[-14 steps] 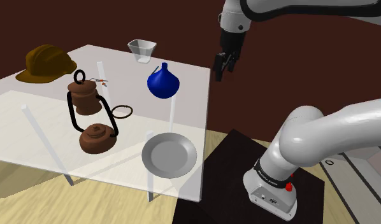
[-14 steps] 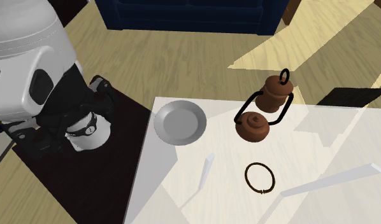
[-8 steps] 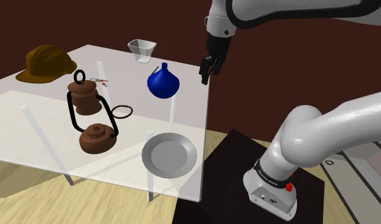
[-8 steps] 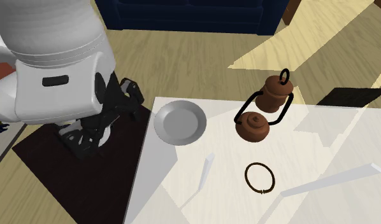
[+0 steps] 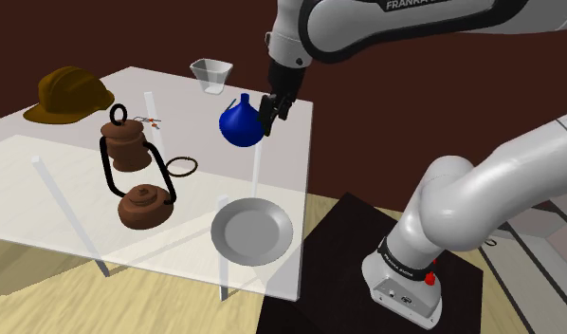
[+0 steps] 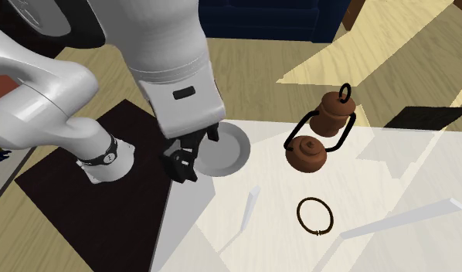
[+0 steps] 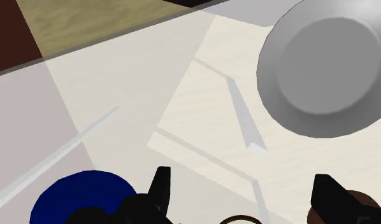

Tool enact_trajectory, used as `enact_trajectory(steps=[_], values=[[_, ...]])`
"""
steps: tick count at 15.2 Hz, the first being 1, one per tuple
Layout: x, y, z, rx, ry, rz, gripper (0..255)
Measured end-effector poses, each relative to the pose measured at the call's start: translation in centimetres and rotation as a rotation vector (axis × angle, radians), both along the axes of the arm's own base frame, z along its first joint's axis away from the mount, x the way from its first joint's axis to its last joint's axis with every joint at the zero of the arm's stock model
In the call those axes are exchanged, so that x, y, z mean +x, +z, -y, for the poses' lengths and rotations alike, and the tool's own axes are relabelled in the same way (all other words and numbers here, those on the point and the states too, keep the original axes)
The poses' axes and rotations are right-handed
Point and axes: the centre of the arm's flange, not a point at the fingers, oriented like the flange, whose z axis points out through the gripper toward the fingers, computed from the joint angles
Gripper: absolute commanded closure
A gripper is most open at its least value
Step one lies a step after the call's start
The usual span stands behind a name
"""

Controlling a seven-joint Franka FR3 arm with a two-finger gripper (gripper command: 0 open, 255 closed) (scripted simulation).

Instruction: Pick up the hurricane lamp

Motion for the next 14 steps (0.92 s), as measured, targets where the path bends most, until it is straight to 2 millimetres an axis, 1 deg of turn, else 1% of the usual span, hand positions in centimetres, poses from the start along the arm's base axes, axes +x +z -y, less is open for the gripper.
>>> enact_trajectory(steps=[1,3,5,7,8,9,11,12,13,14], values=[[0.3,-0.3,-0.9,0.007,0.019,0.011,0],[1.9,-0.6,-2.7,0.022,0.055,0.033,0],[3.0,-1.5,-4.5,0.037,0.091,0.054,0],[3.8,-2.1,-6.7,0.052,0.128,0.077,0],[4.3,-2.3,-7.4,0.059,0.146,0.088,0],[4.8,-2.4,-8.6,0.066,0.164,0.099,0],[5.5,-2.6,-10.3,0.081,0.201,0.122,0],[6.2,-2.6,-11.5,0.088,0.219,0.133,0],[6.5,-2.6,-12.4,0.095,0.238,0.144,0],[7.1,-3.0,-13.5,0.103,0.256,0.155,0]])
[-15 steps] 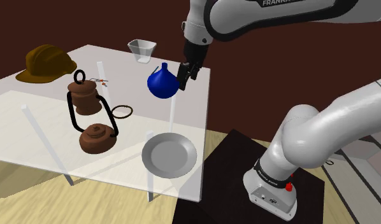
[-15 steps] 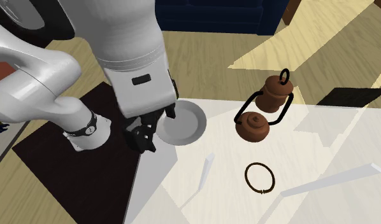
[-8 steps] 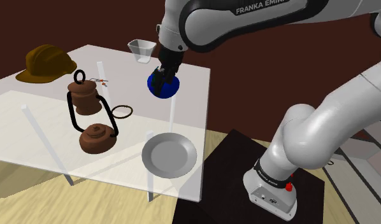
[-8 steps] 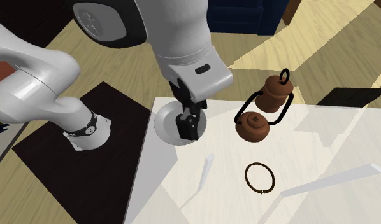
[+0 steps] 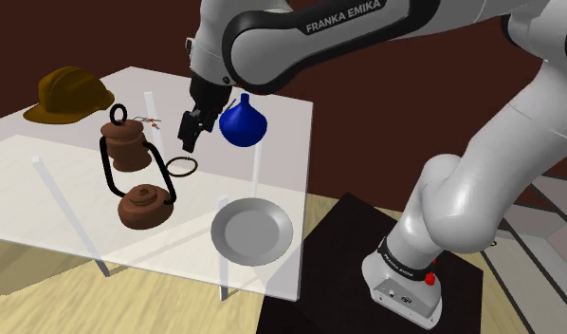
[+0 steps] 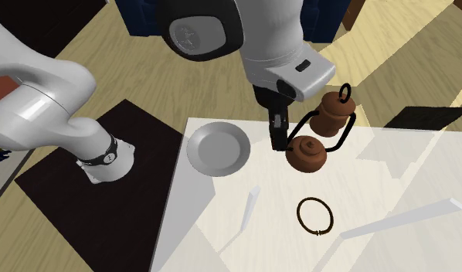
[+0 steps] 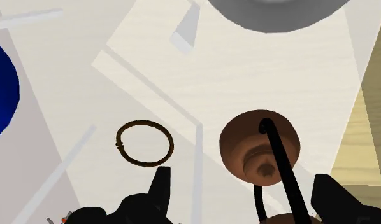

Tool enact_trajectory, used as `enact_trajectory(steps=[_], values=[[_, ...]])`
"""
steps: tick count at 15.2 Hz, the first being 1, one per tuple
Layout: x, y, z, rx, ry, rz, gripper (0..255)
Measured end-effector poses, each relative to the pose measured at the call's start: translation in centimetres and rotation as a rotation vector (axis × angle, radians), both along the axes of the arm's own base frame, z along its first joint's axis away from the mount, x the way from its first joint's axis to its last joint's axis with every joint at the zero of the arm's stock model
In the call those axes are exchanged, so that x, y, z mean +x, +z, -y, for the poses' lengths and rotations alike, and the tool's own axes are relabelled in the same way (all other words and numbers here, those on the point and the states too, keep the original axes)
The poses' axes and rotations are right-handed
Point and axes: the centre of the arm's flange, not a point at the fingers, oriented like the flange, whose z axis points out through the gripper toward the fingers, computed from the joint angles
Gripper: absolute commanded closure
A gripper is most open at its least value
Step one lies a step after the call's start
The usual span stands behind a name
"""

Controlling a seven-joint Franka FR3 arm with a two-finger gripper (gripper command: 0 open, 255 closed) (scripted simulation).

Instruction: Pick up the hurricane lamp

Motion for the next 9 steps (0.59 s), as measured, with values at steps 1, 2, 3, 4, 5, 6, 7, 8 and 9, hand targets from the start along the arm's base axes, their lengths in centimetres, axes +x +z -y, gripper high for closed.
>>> enact_trajectory(steps=[1,2,3,4,5,6,7,8,9], values=[[0.3,-0.3,-1.1,0.007,0.018,0.011,0],[0.6,-0.4,-2.3,0.015,0.036,0.022,0],[0.8,-0.7,-3.5,0.022,0.055,0.033,0],[1.1,-0.9,-4.2,0.030,0.073,0.044,0],[1.5,-0.7,-5.3,0.037,0.091,0.054,0],[1.7,-0.8,-6.2,0.042,0.106,0.063,0],[1.8,-1.1,-6.6,0.046,0.113,0.068,0],[1.8,-1.5,-6.9,0.047,0.117,0.070,0],[1.8,-1.9,-7.0,0.048,0.119,0.071,0]])
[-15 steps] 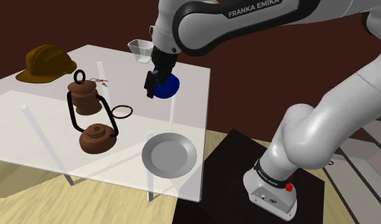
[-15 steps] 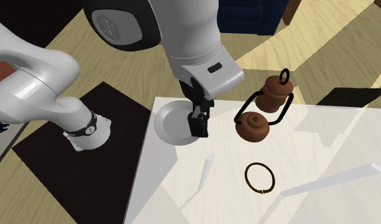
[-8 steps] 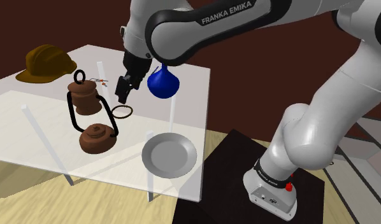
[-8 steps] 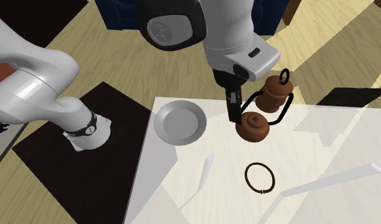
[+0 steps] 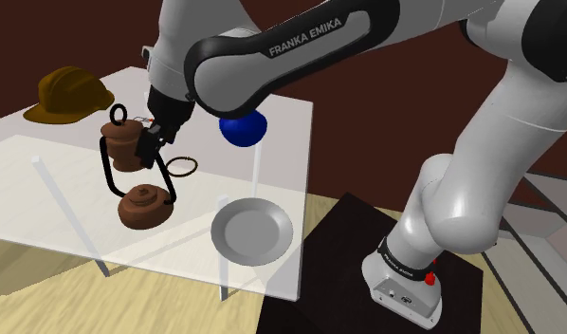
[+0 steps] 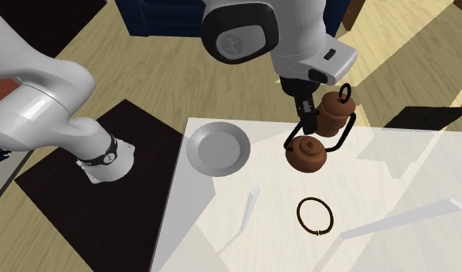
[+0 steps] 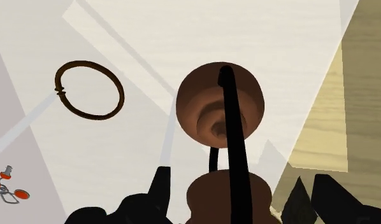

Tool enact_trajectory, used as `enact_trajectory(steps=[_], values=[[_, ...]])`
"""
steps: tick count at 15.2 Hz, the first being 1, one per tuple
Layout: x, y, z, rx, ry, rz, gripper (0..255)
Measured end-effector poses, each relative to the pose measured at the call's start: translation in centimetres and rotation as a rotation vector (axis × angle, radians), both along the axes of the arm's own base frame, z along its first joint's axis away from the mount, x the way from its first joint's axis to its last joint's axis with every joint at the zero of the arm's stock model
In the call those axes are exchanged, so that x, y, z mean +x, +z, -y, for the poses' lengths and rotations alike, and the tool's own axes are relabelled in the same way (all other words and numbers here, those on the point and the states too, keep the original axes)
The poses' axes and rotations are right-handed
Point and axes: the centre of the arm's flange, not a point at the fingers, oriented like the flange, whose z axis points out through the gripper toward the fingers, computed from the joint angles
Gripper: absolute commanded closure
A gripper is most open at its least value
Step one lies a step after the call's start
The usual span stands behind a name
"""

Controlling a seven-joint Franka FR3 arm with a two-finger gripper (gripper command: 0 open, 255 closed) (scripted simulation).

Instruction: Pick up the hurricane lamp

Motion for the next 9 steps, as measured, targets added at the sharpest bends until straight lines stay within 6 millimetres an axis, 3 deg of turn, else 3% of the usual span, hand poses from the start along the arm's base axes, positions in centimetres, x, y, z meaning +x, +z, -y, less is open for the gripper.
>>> enact_trajectory(steps=[5,6,9], values=[[0.0,-2.5,0.0,0.001,0.002,0.001,0],[0.0,-2.7,0.0,0.001,0.002,0.001,255],[0.0,-2.9,0.0,0.001,0.002,0.002,255]])
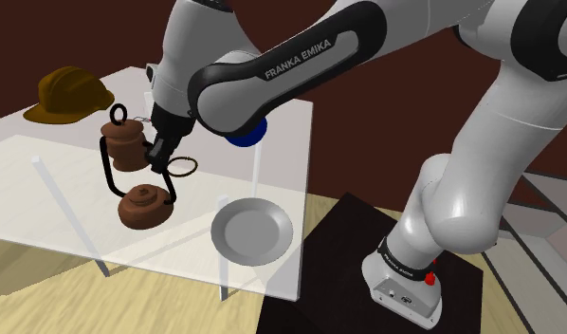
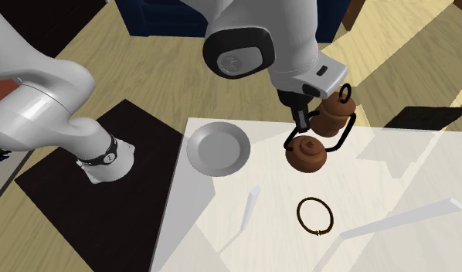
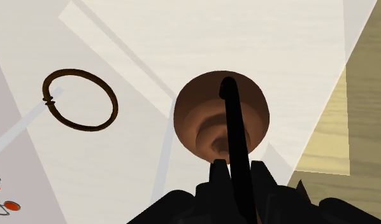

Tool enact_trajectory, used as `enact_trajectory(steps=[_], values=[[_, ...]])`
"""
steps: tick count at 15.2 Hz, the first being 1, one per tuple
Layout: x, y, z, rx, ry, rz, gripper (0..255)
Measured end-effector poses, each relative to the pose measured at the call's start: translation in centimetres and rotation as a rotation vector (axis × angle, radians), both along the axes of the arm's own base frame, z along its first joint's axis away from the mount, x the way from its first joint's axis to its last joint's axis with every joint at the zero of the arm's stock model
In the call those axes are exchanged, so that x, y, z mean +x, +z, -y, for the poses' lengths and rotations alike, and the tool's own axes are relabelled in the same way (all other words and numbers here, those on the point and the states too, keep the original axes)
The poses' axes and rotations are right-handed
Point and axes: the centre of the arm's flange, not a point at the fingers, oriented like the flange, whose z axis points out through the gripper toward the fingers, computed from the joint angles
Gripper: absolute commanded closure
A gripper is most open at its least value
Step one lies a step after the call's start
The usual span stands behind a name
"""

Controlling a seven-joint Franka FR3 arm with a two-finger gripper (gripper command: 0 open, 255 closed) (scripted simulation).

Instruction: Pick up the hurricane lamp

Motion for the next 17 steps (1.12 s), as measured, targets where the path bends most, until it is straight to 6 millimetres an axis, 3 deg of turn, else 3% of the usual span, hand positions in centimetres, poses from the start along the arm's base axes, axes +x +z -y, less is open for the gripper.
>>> enact_trajectory(steps=[8,17], values=[[0.1,0.2,-0.1,0.000,0.000,0.000,255],[0.0,4.6,-0.1,-0.001,0.000,-0.002,255]])
